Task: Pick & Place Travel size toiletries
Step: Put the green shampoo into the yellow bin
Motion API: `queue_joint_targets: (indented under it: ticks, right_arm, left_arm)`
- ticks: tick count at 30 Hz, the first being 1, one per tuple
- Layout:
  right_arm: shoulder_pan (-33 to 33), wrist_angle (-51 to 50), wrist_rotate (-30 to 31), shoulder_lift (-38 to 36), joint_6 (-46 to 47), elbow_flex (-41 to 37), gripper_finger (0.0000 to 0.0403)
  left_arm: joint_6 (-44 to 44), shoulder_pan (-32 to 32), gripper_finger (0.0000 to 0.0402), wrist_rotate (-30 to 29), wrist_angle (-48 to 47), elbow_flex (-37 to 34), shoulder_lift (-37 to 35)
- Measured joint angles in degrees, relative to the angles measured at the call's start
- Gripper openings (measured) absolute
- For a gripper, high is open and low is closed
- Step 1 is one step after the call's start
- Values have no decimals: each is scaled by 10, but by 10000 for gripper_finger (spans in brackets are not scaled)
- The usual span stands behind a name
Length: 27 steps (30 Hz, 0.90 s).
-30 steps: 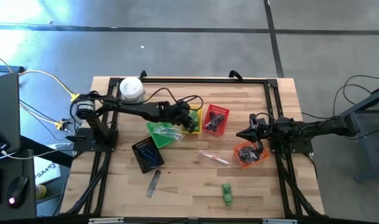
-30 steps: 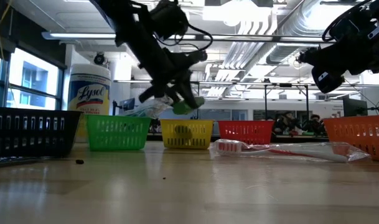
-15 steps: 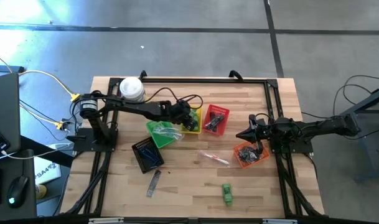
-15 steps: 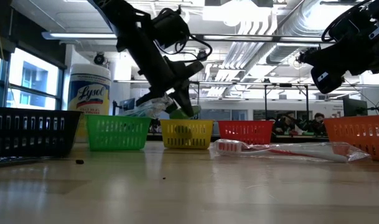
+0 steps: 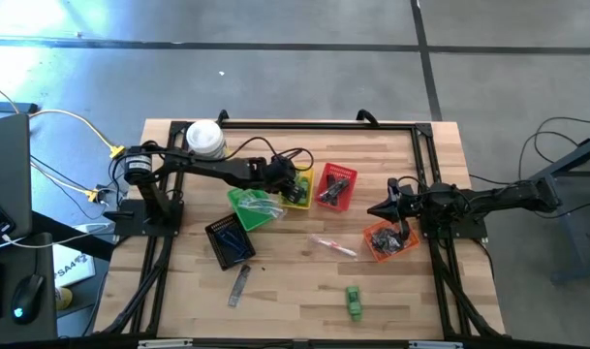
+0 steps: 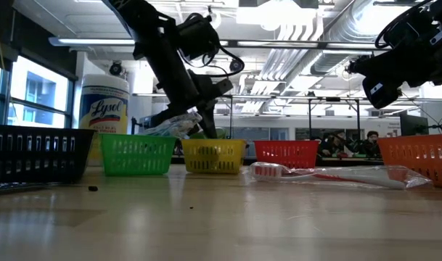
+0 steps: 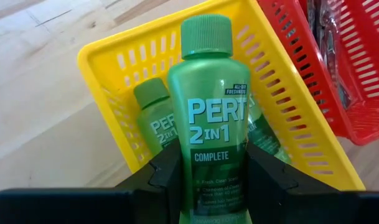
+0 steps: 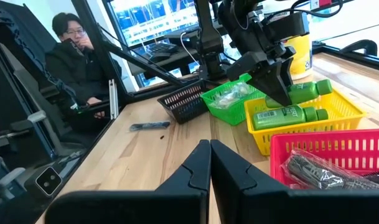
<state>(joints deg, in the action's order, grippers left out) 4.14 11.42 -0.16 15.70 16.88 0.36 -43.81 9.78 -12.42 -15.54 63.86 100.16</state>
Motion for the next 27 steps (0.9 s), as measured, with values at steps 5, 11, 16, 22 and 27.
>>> queue_joint_targets:
  ticks: [5,11,16,22,27]
  right_arm:
    - [0,0,0,0,0,0,2]
    - [0,0,0,0,0,0,2]
    - [0,0,0,0,0,0,2]
    - [0,0,0,0,0,0,2]
    - [0,0,0,0,8,0,2]
  left_arm:
    - [0,0,120,0,1,0,0]
    - [3,0,121,-1,2,0,0]
    - [4,0,150,0,2,0,0]
    - [5,0,187,10,5,0,0]
    - [5,0,192,24,5,0,0]
